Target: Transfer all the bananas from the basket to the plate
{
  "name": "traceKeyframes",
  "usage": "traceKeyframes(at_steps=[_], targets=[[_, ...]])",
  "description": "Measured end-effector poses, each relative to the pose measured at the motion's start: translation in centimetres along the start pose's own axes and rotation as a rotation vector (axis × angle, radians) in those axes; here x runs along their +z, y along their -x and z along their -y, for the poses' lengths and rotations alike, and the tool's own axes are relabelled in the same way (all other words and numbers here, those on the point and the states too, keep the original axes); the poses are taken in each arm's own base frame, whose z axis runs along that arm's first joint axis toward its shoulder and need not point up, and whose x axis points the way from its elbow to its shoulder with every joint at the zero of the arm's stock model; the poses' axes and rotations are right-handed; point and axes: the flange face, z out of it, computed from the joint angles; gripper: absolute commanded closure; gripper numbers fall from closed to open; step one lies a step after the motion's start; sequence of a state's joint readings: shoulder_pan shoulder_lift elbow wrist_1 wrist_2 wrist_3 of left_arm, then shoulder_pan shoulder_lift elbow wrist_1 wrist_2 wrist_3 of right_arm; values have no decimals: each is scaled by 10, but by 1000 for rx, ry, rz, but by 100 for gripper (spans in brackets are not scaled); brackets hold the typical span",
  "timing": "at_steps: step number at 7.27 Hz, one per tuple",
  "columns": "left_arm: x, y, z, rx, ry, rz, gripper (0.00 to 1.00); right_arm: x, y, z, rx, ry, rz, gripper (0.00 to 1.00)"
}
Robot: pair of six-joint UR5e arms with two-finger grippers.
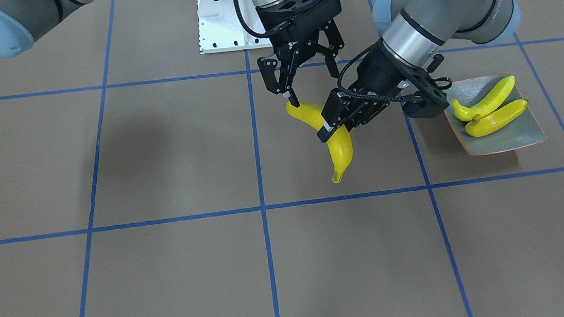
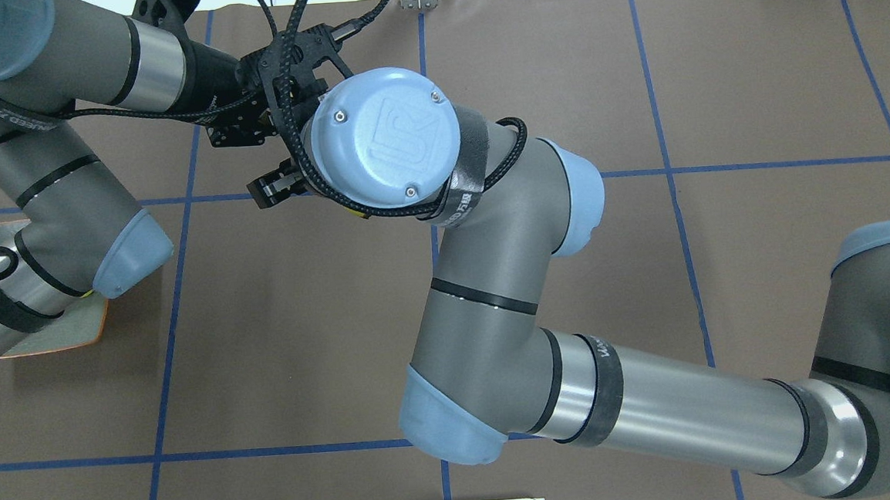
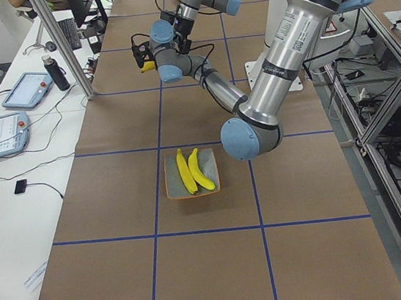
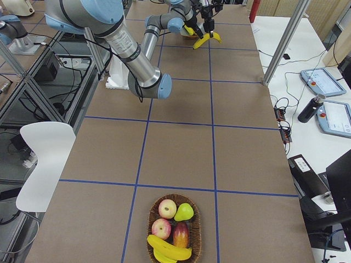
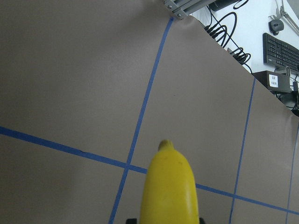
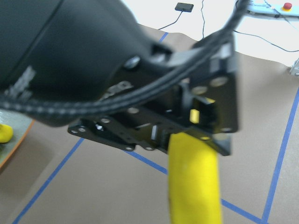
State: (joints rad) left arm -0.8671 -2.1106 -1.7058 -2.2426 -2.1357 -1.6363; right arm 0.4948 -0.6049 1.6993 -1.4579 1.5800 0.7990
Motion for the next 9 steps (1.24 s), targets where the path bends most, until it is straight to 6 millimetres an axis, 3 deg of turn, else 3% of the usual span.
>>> traceKeyframes(at_steps=[1,3,6,8,9], targets=[[-5,19,5,28,-7,19,100,-3,-24,5,14,17,4,1],[-29,69,13,99,-26,65,100,-5,-100,13,53,68,-28,1],[-108,162,34,219,-13,141,100,-6,-205,5,44,129,-107,0],[-152,222,39,358,-6,196,100,-14,-258,-8,-13,156,-140,0],[-164,248,39,456,1,231,100,-18,-278,-15,-42,166,-154,0]])
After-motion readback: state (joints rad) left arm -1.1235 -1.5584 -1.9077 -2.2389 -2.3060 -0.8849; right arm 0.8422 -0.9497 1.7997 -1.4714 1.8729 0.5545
